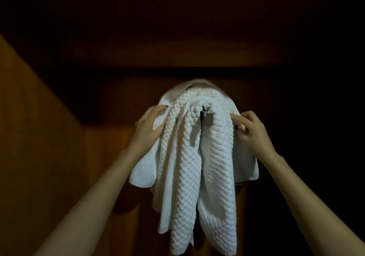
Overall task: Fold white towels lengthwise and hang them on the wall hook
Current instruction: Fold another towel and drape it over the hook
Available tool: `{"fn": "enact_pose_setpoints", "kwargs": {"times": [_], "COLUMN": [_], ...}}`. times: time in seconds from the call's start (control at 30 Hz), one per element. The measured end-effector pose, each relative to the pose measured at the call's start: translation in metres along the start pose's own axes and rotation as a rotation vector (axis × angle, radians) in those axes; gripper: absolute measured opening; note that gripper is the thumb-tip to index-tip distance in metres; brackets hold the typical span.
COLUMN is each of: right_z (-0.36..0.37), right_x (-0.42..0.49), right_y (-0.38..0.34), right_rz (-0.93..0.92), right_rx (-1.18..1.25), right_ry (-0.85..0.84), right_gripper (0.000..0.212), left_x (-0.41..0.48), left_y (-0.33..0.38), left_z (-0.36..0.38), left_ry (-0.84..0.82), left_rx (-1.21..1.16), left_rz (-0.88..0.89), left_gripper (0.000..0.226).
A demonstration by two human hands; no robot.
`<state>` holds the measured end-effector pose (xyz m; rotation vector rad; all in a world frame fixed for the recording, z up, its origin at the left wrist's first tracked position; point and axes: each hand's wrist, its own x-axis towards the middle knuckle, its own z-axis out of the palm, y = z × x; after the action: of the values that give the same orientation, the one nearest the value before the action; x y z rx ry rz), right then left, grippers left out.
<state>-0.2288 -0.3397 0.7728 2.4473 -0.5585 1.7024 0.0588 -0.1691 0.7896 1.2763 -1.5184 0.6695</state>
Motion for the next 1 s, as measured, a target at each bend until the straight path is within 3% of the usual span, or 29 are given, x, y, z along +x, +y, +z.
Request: {"fn": "enact_pose_setpoints", "kwargs": {"times": [0.23, 0.4, 0.57, 0.67, 0.73, 0.8, 1.0], "right_z": [0.022, 0.019, 0.037, 0.042, 0.041, 0.041, 0.046], "right_x": [-0.069, -0.089, -0.119, -0.128, -0.129, -0.132, -0.129], "right_y": [0.021, 0.035, 0.028, 0.02, 0.018, 0.014, 0.016], "right_rz": [0.314, 0.258, 0.115, 0.154, 0.241, 0.309, 0.297], "right_rx": [0.023, -0.093, -0.156, 0.036, 0.188, 0.259, 0.402], "right_ry": [-0.166, 0.168, 0.005, -0.074, -0.108, -0.163, -0.169], "right_gripper": [0.051, 0.053, 0.064, 0.076, 0.089, 0.093, 0.075], "left_x": [-0.084, -0.088, -0.126, -0.143, -0.15, -0.153, -0.148], "left_y": [-0.029, -0.031, -0.019, -0.018, -0.018, -0.016, -0.015], "left_z": [0.021, 0.022, 0.044, 0.056, 0.059, 0.059, 0.057], "left_ry": [-0.075, 0.083, 0.021, 0.014, -0.022, -0.08, -0.246], "left_rx": [0.117, 0.322, 0.206, 0.112, 0.019, -0.062, -0.232], "left_rz": [-0.114, -0.142, -0.031, -0.174, -0.253, -0.224, -0.207], "left_gripper": [0.041, 0.041, 0.064, 0.083, 0.082, 0.077, 0.061]}}
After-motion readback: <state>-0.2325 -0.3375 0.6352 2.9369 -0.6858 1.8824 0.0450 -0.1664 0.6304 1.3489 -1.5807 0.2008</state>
